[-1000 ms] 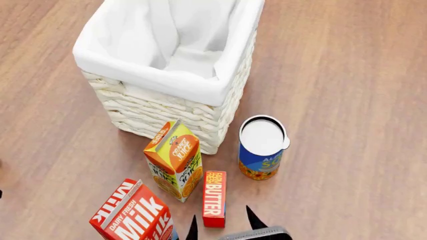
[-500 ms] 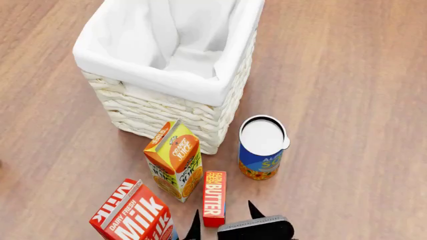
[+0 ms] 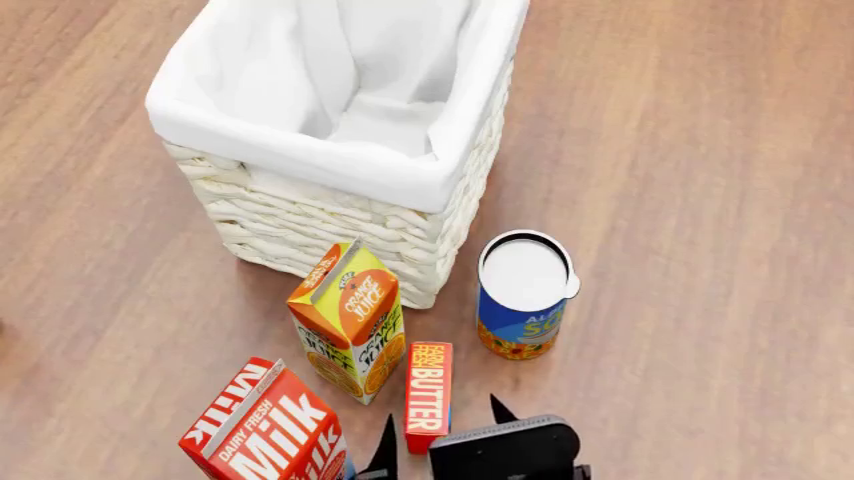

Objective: Pick up the butter and put it in the basket.

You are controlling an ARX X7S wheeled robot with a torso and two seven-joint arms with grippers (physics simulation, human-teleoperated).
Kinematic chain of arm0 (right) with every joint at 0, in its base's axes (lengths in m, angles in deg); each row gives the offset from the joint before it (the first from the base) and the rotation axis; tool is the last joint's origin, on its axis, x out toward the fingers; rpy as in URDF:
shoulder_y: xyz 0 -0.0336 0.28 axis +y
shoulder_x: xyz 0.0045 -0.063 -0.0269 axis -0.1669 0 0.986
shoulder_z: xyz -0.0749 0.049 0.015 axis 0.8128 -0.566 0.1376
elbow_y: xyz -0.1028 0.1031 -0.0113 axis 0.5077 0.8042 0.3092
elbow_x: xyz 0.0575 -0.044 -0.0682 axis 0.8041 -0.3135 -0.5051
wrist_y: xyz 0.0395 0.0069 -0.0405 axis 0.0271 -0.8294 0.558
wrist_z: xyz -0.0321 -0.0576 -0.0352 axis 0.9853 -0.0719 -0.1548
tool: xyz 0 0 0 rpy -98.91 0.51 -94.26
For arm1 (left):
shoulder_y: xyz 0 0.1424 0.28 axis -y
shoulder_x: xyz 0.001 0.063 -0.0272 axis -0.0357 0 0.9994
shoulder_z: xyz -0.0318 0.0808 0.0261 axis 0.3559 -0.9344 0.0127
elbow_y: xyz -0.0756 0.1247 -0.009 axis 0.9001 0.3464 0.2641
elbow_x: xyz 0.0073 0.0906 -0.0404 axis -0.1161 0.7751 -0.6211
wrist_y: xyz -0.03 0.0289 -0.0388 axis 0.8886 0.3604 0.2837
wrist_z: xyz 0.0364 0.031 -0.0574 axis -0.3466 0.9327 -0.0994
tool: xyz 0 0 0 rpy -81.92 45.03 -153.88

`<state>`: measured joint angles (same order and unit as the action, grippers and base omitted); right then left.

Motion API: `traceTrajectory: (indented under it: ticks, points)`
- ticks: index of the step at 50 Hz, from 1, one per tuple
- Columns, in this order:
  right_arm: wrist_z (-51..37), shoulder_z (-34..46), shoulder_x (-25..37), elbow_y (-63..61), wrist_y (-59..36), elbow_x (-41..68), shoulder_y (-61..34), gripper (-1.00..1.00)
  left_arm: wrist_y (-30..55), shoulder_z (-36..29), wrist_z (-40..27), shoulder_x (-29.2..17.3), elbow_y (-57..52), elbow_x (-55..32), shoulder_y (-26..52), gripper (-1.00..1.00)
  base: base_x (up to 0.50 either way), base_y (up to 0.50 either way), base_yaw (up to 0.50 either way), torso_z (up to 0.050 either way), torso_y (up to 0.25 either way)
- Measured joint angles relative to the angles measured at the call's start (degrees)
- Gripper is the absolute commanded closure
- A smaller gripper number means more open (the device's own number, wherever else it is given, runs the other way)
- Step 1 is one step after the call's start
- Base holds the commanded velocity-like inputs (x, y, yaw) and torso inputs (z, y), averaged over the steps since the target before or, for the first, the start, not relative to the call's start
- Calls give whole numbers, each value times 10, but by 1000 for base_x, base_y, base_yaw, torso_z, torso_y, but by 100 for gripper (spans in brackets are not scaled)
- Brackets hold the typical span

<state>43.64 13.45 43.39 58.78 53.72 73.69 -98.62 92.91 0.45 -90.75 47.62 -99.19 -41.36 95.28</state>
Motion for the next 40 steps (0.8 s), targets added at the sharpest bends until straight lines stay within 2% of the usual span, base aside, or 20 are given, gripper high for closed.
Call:
traceTrajectory:
  ticks: [30,31,40]
  points:
    - [5,4,-3,39,4,18,-21,-100,-1,3,-12,-6,-10,-16,-2,-100,0,0,0,0,0]
    - [5,4,-3,40,4,18,-21,100,-1,3,-13,-7,-10,-16,-2,-100,0,0,0,0,0]
    - [1,8,-2,41,8,27,-21,100,-2,1,-14,-8,-8,-17,-2,-100,0,0,0,0,0]
